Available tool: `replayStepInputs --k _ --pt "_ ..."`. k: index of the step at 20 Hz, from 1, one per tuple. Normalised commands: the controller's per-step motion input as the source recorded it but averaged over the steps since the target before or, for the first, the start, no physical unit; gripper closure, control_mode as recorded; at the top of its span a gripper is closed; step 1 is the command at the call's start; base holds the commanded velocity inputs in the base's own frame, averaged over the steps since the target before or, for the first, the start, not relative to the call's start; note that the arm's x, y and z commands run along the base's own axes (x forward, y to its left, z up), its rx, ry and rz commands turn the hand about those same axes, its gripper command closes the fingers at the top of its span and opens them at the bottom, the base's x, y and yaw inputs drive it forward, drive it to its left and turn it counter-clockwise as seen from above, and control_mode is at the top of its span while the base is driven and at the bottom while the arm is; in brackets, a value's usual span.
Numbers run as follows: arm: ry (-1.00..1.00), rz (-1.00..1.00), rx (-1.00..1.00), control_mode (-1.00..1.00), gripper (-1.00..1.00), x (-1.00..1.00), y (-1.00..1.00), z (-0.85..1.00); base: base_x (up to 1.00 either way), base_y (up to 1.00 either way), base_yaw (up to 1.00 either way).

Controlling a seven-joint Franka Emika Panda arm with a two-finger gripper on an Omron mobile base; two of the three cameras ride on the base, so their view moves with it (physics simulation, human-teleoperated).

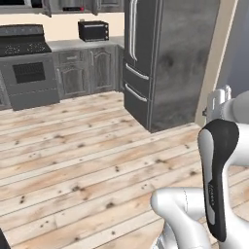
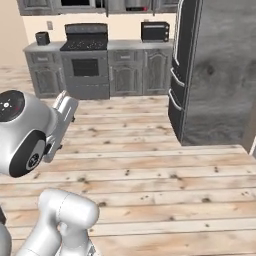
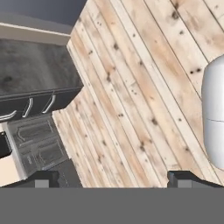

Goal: Retrieve the tupperware and aluminum foil from the cabinet and place them on the dining counter near the plate with eggplant and lime to prepare for storing leftovers.

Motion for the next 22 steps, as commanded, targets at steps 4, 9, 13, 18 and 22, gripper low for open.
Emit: replayStepInputs --k 4,9,13,18,22 --pt "0.00 0.00 0.00 1.00 -1.00 0.00 0.00 0.00 1.00 -0.02 0.10" --pt "0.00 0.00 0.00 1.00 -1.00 0.00 0.00 0.00 1.00 -0.06 0.09" --pt "0.00 0.00 0.00 1.00 -1.00 0.00 0.00 0.00 1.00 -0.13 0.08" --pt "0.00 0.00 0.00 1.00 -1.00 0.00 0.00 0.00 1.00 -0.32 0.04" --pt "0.00 0.00 0.00 1.00 -1.00 0.00 0.00 0.00 1.00 -0.43 0.00"
